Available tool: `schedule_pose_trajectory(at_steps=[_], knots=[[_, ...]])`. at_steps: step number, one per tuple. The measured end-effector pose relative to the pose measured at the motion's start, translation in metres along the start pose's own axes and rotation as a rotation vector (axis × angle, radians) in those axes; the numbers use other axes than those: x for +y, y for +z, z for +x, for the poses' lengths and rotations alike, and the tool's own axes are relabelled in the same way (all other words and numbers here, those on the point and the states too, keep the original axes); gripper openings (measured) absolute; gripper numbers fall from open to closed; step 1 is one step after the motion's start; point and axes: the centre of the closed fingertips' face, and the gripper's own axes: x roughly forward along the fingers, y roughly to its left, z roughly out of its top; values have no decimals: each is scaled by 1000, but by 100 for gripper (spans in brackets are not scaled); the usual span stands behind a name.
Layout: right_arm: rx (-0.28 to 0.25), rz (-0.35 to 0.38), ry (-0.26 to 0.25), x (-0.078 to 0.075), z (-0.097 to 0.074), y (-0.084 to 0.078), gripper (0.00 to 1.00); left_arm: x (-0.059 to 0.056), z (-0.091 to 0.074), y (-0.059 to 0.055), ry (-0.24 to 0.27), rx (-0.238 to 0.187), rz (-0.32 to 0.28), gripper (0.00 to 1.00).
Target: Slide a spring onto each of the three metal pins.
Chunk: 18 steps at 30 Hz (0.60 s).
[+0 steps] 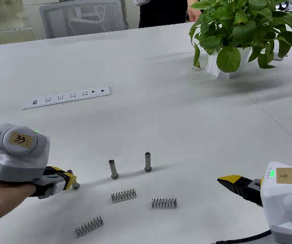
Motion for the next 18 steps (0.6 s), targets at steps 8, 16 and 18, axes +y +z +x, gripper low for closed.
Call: schedule_pose_trajectory(at_steps=[8,16,18], knots=[[-2,0,-1,1,0,0,98,-1,0,-1,0,-1,6,17],[-14,0,-20,-3,-2,3,98,-1,0,0,2,-32,-11,36],[-19,1,-28,-5,-3,4,98,-2,-1,-1,-1,-35,-5,45]])
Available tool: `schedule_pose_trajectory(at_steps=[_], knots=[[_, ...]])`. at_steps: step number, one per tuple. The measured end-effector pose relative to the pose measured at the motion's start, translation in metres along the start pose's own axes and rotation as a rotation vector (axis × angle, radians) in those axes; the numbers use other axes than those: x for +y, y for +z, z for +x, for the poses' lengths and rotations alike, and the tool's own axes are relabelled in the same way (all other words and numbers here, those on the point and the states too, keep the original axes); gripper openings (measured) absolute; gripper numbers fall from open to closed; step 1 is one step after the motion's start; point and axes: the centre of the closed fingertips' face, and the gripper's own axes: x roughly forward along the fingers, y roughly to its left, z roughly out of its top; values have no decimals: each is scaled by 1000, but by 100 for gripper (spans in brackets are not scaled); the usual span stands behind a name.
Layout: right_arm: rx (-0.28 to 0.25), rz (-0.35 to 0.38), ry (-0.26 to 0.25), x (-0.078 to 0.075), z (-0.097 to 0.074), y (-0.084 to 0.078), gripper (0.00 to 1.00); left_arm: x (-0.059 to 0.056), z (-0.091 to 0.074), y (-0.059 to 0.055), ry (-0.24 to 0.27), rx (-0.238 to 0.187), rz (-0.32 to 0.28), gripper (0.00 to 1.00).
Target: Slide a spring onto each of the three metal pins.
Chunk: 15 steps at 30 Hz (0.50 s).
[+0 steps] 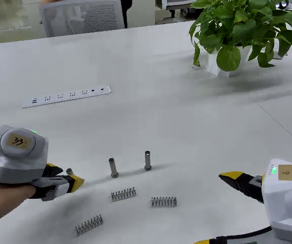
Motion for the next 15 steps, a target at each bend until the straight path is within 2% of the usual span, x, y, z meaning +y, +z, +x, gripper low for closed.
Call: schedule_pose_trajectory(at_steps=[7,11,13,15], knots=[[-5,-2,-6,-2,0,2,99,-9,-4,4,-42,-56,8,76],[-2,-5,-2,-3,1,3,99,-16,-8,2,-63,-66,17,95],[0,-10,-1,-4,2,3,99,-20,-11,1,-68,-72,48,99],[3,-12,2,-5,3,3,99,-22,-15,1,-75,-87,46,100]])
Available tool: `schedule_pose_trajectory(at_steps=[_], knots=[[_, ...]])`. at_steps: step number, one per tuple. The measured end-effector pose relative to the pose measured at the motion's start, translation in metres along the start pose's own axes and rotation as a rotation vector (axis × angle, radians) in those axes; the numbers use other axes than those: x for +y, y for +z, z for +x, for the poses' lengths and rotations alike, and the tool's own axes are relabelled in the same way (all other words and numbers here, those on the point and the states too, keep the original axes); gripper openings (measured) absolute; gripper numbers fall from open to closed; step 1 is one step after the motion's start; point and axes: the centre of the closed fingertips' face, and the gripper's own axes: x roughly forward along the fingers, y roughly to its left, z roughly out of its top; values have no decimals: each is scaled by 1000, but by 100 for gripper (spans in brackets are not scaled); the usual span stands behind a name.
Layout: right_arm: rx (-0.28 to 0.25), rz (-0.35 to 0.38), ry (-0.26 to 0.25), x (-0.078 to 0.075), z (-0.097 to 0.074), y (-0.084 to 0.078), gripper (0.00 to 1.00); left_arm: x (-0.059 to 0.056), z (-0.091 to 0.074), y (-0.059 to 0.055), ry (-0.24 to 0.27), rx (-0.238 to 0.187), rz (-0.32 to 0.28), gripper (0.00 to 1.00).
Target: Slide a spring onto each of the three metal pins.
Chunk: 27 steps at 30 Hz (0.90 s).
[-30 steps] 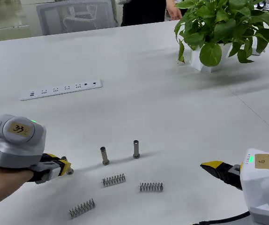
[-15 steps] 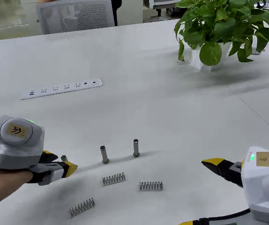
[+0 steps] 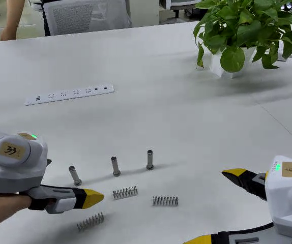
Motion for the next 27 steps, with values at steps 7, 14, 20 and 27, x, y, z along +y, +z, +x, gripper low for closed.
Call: schedule_pose_trajectory(at_steps=[7,14,20,27], knots=[[7,-14,-4,-9,0,2,99,-3,-12,-3,7,-44,-28,100],[13,-21,-5,-13,0,1,99,-9,-20,-20,8,-64,-44,100],[20,-28,3,-12,2,1,99,-21,-30,-30,-7,-74,-64,100],[21,-35,7,-11,5,2,98,-33,-37,-33,-33,-109,-42,100]])
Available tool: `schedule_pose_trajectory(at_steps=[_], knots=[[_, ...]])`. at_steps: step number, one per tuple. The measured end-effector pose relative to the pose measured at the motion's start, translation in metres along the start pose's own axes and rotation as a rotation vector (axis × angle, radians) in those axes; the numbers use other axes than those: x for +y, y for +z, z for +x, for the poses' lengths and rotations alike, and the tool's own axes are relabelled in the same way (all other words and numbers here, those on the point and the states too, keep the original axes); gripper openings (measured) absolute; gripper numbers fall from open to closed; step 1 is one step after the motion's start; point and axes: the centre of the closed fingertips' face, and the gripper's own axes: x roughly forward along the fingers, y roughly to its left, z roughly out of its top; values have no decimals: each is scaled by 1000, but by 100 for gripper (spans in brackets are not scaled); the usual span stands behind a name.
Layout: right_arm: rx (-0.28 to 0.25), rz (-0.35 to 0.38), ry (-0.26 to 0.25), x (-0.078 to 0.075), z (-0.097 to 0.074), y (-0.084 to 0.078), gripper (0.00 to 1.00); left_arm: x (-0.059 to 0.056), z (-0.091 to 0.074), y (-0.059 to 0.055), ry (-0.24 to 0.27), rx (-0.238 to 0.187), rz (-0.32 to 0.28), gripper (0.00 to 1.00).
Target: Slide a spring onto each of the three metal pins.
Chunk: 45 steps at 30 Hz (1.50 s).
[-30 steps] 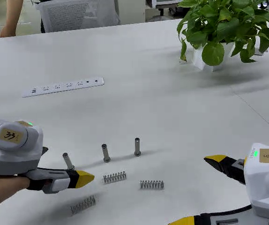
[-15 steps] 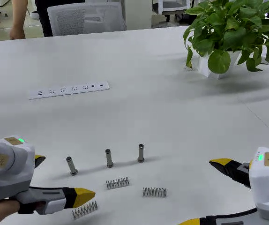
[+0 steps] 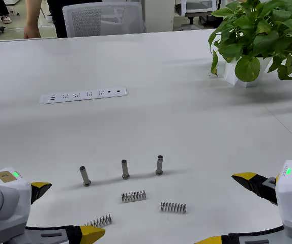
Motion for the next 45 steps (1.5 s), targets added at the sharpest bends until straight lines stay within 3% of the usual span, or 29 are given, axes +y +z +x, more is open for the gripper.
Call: schedule_pose_trajectory(at_steps=[8,14,20,22,28,36,45], knots=[[11,-6,9,1,2,-2,98,-11,-3,-5,-37,-38,16,100],[13,-3,7,1,2,-3,98,-16,2,-14,-40,-29,52,99],[16,1,3,1,0,-5,98,-12,9,-26,-55,6,37,86],[16,2,0,1,0,-5,98,-12,9,-26,-55,-1,49,81],[19,10,-3,1,-3,-9,98,-10,17,-30,-67,45,61,65],[16,16,-3,2,-5,-10,98,-14,28,-33,-104,114,124,43],[11,21,-5,1,-7,-9,98,-16,36,-35,-133,201,199,29]])
